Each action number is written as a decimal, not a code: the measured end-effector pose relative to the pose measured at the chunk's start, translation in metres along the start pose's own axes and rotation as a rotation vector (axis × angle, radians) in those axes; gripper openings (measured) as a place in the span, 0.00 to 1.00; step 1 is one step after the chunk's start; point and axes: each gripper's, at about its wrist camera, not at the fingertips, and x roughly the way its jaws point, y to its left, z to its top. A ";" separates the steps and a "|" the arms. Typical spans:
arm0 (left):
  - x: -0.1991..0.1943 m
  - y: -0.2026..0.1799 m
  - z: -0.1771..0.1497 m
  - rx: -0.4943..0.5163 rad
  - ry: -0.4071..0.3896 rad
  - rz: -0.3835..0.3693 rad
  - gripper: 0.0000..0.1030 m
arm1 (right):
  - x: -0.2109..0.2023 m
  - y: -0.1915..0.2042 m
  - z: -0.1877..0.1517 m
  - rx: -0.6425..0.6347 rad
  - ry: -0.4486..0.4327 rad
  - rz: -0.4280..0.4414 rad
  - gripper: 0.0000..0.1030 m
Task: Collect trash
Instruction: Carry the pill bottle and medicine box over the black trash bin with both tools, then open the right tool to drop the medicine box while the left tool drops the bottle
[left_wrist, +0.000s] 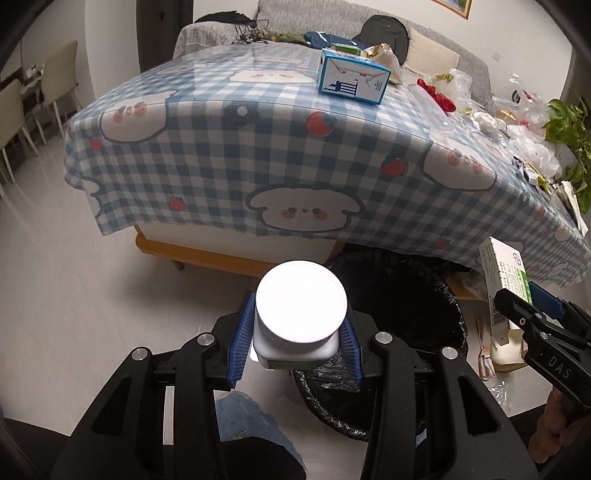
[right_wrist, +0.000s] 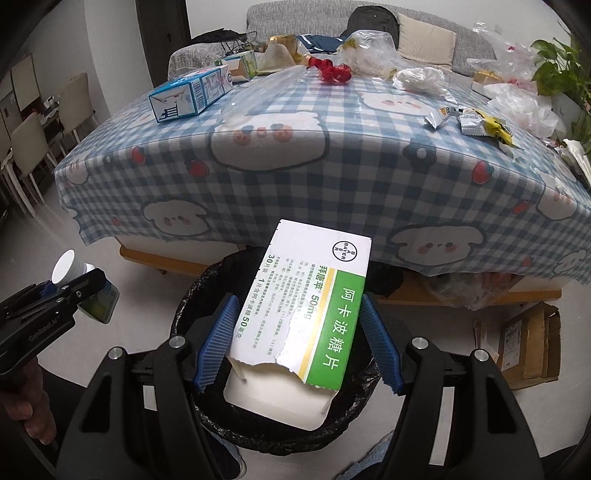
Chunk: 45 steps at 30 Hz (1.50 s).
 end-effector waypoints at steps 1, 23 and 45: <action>0.002 0.001 -0.001 0.000 0.001 0.001 0.40 | 0.003 0.000 -0.001 0.002 0.004 0.000 0.63; 0.037 0.005 -0.014 -0.007 0.023 0.035 0.40 | 0.050 0.016 -0.013 -0.036 0.071 0.026 0.65; 0.061 -0.075 -0.022 0.103 0.067 -0.032 0.40 | 0.042 -0.052 -0.021 0.042 0.028 -0.069 0.93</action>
